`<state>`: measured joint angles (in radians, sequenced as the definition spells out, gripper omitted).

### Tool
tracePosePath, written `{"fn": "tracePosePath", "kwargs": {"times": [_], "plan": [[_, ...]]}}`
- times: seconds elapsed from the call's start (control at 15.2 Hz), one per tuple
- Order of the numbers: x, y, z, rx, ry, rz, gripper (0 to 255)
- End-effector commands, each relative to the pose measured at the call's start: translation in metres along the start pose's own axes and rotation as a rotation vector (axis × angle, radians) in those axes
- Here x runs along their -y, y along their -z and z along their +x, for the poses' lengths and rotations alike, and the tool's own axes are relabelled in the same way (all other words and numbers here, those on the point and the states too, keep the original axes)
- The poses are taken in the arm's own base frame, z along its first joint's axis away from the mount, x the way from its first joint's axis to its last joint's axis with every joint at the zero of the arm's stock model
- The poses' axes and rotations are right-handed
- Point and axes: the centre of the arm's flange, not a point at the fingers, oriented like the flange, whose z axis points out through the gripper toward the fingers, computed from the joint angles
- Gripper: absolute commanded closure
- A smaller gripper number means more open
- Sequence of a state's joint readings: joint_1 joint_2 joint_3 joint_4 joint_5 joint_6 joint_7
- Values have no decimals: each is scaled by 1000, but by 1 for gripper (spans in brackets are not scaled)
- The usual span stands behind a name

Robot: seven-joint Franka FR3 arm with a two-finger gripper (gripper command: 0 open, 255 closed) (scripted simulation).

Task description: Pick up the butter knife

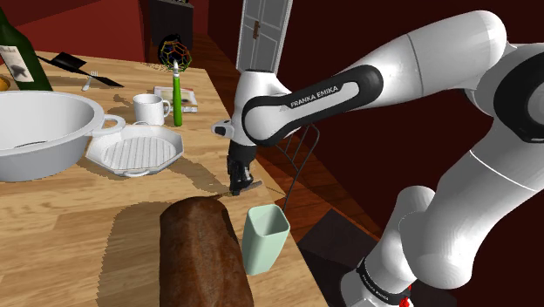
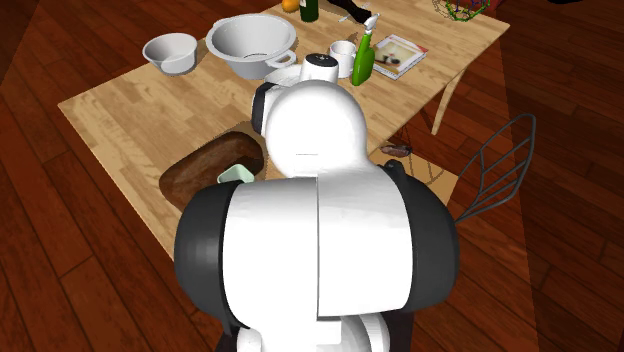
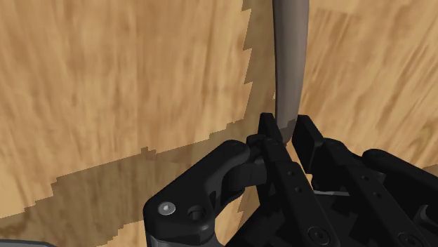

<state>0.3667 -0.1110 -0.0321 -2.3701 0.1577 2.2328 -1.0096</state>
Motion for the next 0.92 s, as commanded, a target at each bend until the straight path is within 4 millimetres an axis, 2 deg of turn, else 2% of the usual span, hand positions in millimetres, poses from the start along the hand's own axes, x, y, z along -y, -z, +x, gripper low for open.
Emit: {"fn": "tracePosePath", "kwargs": {"times": [0.0,0.2,0.86], "plan": [[0,0,0,0,0,1,255],[0,0,0,0,0,1,255],[5,53,4,0,0,1,255]]}}
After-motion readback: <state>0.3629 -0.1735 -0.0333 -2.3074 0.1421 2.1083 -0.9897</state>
